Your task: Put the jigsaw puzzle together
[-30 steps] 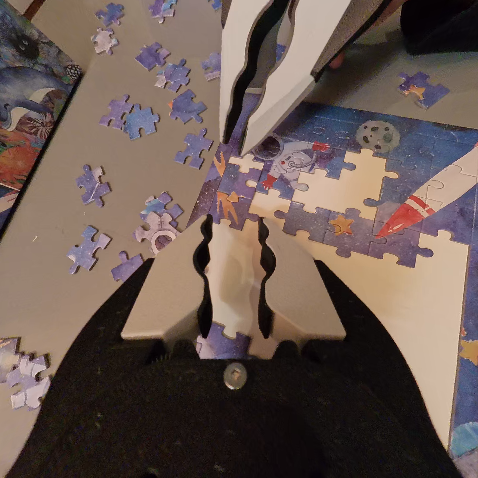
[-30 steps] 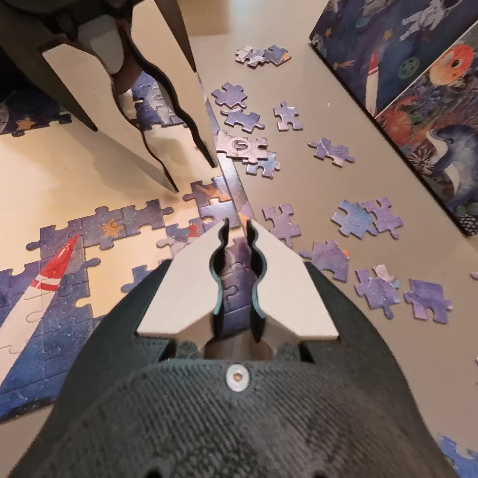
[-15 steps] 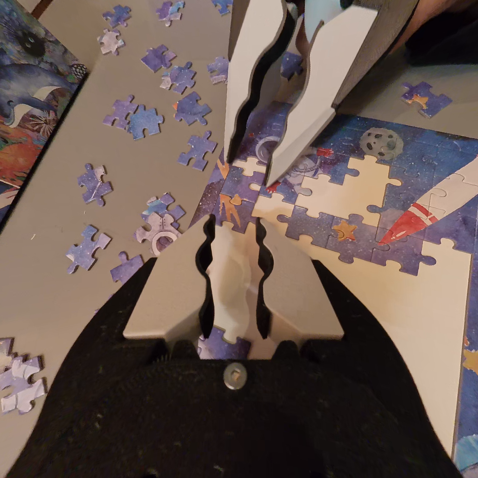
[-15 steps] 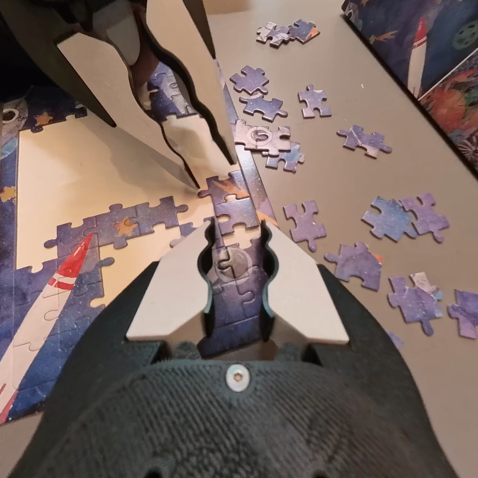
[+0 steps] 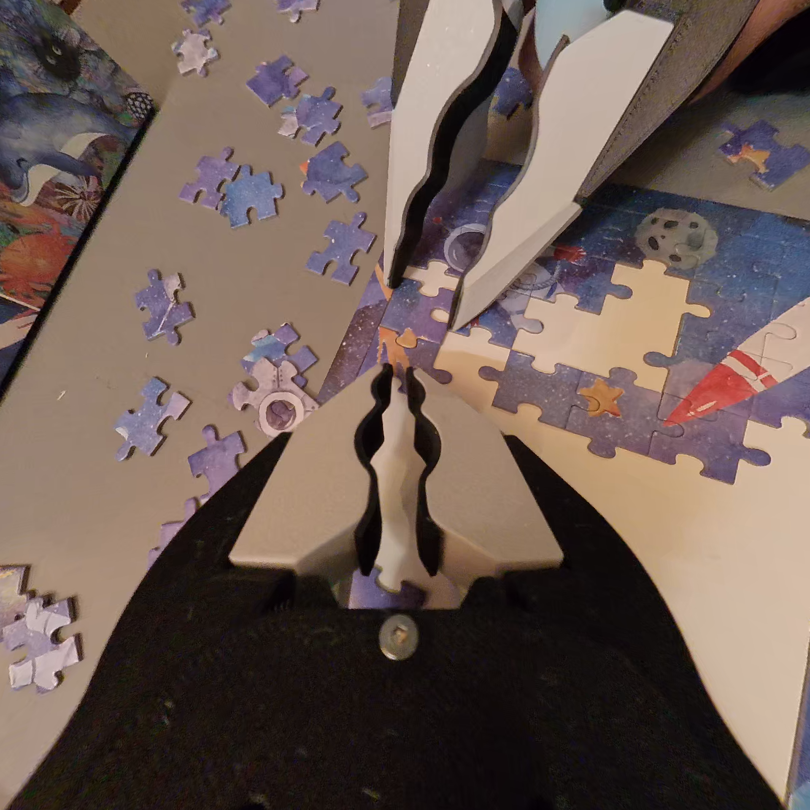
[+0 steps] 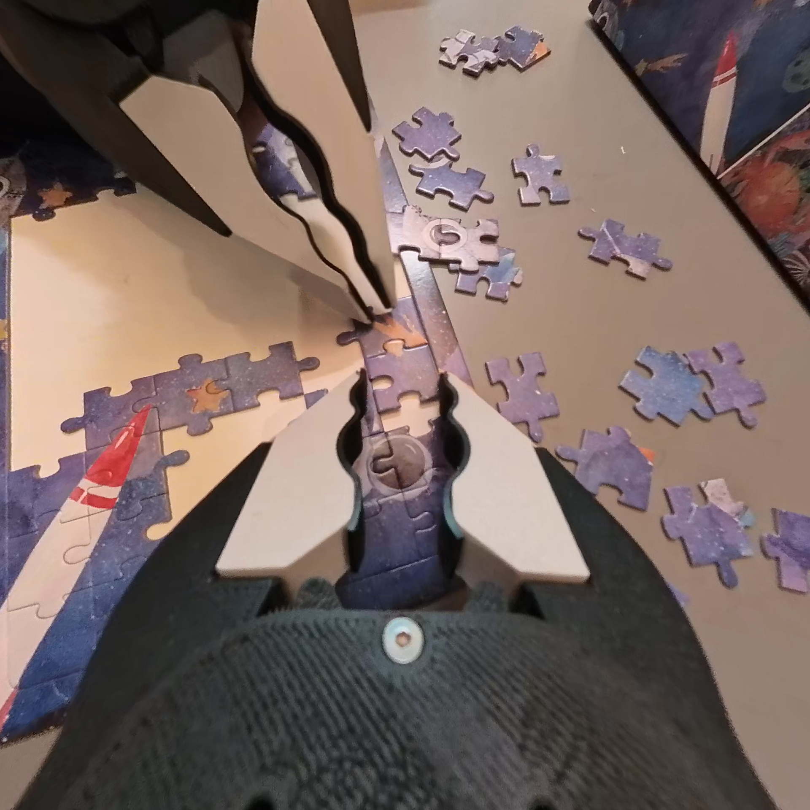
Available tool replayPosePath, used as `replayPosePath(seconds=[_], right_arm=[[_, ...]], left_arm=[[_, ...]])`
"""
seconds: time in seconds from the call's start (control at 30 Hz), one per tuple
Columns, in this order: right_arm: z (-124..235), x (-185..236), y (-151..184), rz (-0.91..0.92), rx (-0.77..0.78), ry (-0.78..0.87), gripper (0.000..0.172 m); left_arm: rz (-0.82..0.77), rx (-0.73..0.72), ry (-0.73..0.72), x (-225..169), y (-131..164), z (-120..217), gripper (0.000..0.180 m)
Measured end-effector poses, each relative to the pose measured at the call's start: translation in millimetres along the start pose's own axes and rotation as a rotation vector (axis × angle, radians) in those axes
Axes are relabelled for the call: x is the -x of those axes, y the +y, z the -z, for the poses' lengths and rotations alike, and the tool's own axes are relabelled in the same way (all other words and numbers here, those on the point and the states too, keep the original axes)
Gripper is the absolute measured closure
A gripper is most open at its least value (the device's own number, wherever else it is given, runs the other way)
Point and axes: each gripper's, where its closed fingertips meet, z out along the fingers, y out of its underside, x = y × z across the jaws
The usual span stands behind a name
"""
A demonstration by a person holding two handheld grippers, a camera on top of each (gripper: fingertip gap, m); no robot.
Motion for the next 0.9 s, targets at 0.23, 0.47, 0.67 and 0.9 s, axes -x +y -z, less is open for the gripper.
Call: replayPosePath(seconds=[0.23,0.47,0.67,0.9], right_arm=[[1.2,-2.0,-0.3,0.032,0.006,0.03,0.14],[5.7,-5.5,-7.0,0.044,-0.024,0.064,0.139],[8.2,-7.1,-7.6,0.048,-0.033,0.074,0.138],[-0.6,0.8,-4.8,0.027,-0.015,0.03,0.13]], left_arm=[[-0.019,0.007,-0.006,-1.4,0.6,-0.8,0.18],[-0.018,0.008,-0.006,-1.4,0.6,-0.8,0.18],[-0.017,0.008,-0.006,-1.3,0.6,-0.9,0.18],[-0.018,0.009,-0.009,-1.0,0.6,-0.9,0.18]])
